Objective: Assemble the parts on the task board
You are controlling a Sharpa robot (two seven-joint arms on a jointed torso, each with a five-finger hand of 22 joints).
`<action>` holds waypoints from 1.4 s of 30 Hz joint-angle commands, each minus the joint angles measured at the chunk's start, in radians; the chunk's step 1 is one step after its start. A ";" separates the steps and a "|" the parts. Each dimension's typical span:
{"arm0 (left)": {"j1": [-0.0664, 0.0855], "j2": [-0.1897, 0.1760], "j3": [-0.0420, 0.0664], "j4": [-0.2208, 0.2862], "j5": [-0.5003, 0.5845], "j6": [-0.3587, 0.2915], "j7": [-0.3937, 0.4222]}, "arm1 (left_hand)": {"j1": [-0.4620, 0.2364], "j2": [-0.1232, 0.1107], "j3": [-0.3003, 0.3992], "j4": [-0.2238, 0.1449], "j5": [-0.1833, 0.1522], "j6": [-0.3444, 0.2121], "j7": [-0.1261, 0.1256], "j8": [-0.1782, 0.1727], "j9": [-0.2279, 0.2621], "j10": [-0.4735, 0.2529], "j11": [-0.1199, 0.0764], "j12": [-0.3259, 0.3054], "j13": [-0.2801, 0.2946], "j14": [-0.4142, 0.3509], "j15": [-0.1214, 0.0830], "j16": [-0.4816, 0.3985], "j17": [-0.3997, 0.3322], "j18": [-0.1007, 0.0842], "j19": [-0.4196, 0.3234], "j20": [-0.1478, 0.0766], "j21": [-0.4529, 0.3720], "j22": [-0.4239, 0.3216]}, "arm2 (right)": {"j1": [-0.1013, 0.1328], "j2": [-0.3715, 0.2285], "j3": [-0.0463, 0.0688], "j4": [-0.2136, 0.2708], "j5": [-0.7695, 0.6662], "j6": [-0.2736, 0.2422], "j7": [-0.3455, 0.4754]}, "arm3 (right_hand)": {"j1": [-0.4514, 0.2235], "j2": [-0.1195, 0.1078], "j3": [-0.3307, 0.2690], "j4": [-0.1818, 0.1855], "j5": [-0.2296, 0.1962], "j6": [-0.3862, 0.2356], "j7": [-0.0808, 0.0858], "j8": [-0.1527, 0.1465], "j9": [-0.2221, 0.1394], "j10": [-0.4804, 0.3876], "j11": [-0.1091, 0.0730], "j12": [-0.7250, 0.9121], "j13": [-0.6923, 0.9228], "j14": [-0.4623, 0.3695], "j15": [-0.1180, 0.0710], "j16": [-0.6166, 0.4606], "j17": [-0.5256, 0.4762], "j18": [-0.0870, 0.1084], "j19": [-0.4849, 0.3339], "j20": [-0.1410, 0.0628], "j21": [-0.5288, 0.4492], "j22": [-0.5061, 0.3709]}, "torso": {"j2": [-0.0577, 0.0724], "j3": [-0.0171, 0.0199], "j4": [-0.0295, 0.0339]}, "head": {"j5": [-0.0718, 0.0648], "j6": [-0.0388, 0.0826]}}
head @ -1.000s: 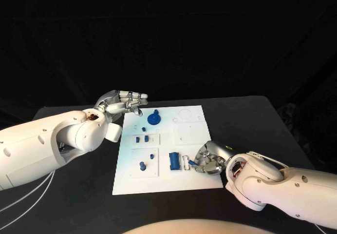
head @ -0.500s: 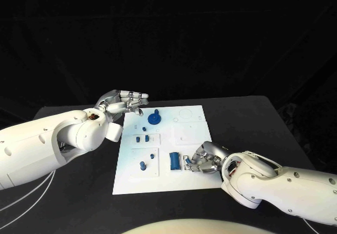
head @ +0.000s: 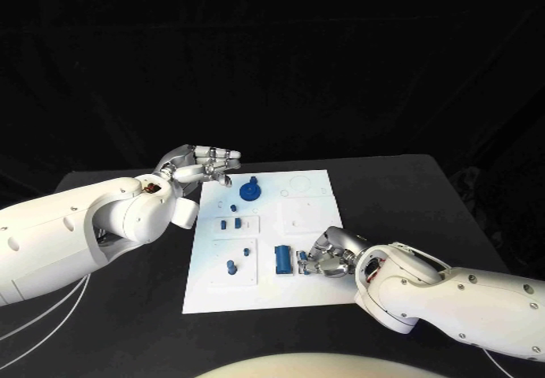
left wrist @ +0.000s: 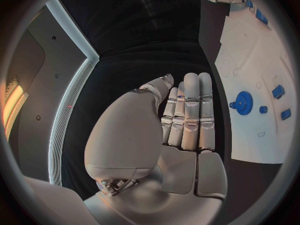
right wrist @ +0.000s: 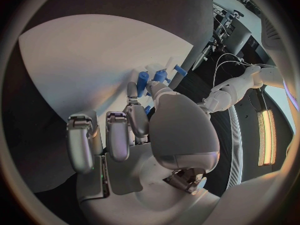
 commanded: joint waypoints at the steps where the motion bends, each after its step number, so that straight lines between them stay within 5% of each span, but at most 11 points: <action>1: 0.001 0.001 0.001 0.003 0.004 0.019 0.002 | -0.002 0.009 -0.007 -0.001 0.003 -0.007 0.000 -0.004 -0.002 -0.009 0.001 0.007 0.001 -0.006 0.002 -0.004 -0.002 0.013 0.003 0.004 -0.006 -0.001 | -0.001 0.004 -0.001 0.001 0.003 -0.004 0.008 | -0.012 -0.001 -0.004 0.008 -0.008 0.002 0.007 0.006 -0.002 0.009 0.002 0.007 0.041 0.085 -0.001 0.005 0.163 -0.014 0.105 -0.004 0.005 0.263 | 0.000 0.0000 -0.0009 | 0.003 -0.001; 7: 0.001 0.001 0.001 0.003 0.004 0.019 0.001 | -0.002 0.009 -0.008 -0.001 0.003 -0.008 0.000 -0.004 -0.002 -0.010 0.002 0.008 0.002 -0.007 0.003 -0.004 -0.002 0.013 0.003 0.004 -0.007 -0.002 | -0.001 0.003 0.000 0.000 -0.003 -0.005 0.007 | -0.073 -0.002 -0.052 0.028 0.003 0.005 0.009 0.006 0.000 0.009 0.004 0.007 0.044 0.085 0.001 0.004 0.162 -0.014 0.105 -0.003 0.005 0.263 | 0.000 0.0004 -0.0010 | 0.003 -0.001; 14: 0.001 0.000 0.001 0.003 0.004 0.021 0.000 | -0.002 0.009 -0.008 -0.001 0.003 -0.008 0.000 -0.004 -0.002 -0.010 0.002 0.008 0.002 -0.007 0.003 -0.004 -0.002 0.013 0.003 0.004 -0.007 -0.002 | 0.000 0.002 0.000 0.000 -0.007 -0.005 0.008 | -0.136 0.014 -0.130 0.027 -0.116 0.005 0.008 0.004 0.001 0.008 0.004 0.007 0.047 0.085 0.001 0.003 0.161 -0.014 0.103 -0.002 0.003 0.262 | -0.001 0.0003 -0.0010 | 0.003 0.000; 19: 0.001 0.000 0.001 0.003 0.004 0.023 -0.001 | -0.002 0.009 -0.008 -0.001 0.003 -0.008 0.000 -0.004 -0.002 -0.010 0.002 0.008 0.002 -0.007 0.003 -0.004 -0.002 0.013 0.003 0.004 -0.007 -0.002 | 0.001 -0.001 0.000 -0.001 -0.012 -0.004 0.008 | -0.137 0.017 -0.140 0.027 -0.128 0.005 0.008 0.003 0.002 0.008 0.005 0.006 0.048 0.085 0.001 0.003 0.160 -0.013 0.103 -0.002 0.001 0.262 | -0.001 0.0001 -0.0016 | 0.003 0.000; 27: 0.001 0.000 0.001 0.004 0.004 0.024 -0.003 | -0.003 0.009 -0.010 0.000 0.003 -0.008 0.001 -0.004 -0.002 -0.011 0.002 0.008 0.002 -0.007 0.003 -0.004 -0.002 0.013 0.003 0.005 -0.008 -0.002 | 0.001 -0.017 0.001 0.010 -0.023 0.006 0.018 | -0.071 0.023 -0.148 -0.004 -0.113 0.002 0.007 0.002 0.003 0.006 0.003 0.005 0.049 0.084 0.000 0.001 0.158 -0.012 0.101 -0.003 -0.003 0.261 | -0.001 0.0001 -0.0012 | 0.002 -0.001; 31: 0.001 -0.001 0.001 0.003 0.004 0.023 -0.002 | -0.003 0.009 -0.010 0.000 0.003 -0.008 0.001 -0.004 -0.002 -0.011 0.002 0.008 0.002 -0.007 0.003 -0.004 -0.002 0.013 0.003 0.005 -0.008 -0.002 | 0.001 -0.033 0.000 0.022 -0.043 0.012 0.031 | 0.000 0.025 -0.148 -0.045 -0.190 -0.001 0.008 0.001 0.005 0.003 0.003 0.000 0.047 0.084 0.000 0.000 0.156 -0.012 0.100 -0.004 -0.005 0.260 | -0.001 0.0001 -0.0016 | 0.004 0.001; 34: 0.001 -0.001 0.001 0.003 0.004 0.023 0.000 | -0.003 0.008 -0.010 0.000 0.003 -0.009 0.001 -0.004 -0.003 -0.012 0.002 0.009 0.002 -0.007 0.003 -0.004 -0.002 0.013 0.003 0.005 -0.008 -0.003 | 0.001 -0.045 0.000 0.026 -0.045 -0.007 0.055 | 0.010 0.025 -0.151 -0.050 -0.207 -0.011 0.012 -0.005 0.002 -0.005 0.006 -0.019 0.037 0.082 0.001 -0.004 0.149 -0.009 0.094 -0.002 -0.018 0.256 | -0.003 -0.0008 -0.0029 | 0.004 0.002; 40: 0.000 0.002 -0.001 -0.006 0.012 0.025 0.011 | -0.006 0.008 -0.013 0.002 0.003 -0.010 0.001 -0.004 -0.003 -0.014 0.003 0.010 0.002 -0.008 0.004 -0.004 -0.003 0.012 0.002 0.006 -0.010 -0.003 | 0.026 -0.072 0.001 0.010 0.119 -0.070 0.257 | 0.038 0.029 -0.166 -0.054 -0.194 -0.073 0.044 -0.053 -0.021 -0.071 0.033 -0.165 -0.047 0.060 0.023 -0.064 0.061 0.019 0.036 0.013 -0.146 0.217 | -0.013 -0.0037 -0.0042 | 0.002 0.013; 42: -0.001 0.004 -0.004 -0.012 0.019 0.025 0.018 | -0.009 0.007 -0.015 0.004 0.002 -0.010 0.001 -0.004 -0.003 -0.014 0.003 0.011 0.002 -0.009 0.004 -0.004 -0.003 0.012 0.002 0.006 -0.011 -0.004 | 0.048 -0.074 0.001 -0.013 0.254 -0.068 0.379 | 0.076 0.041 -0.162 -0.067 -0.202 -0.086 0.052 -0.066 -0.027 -0.166 0.042 -0.372 -0.173 0.020 0.031 -0.163 -0.069 0.054 -0.044 0.022 -0.318 0.163 | -0.019 -0.0064 -0.0050 | 0.002 0.021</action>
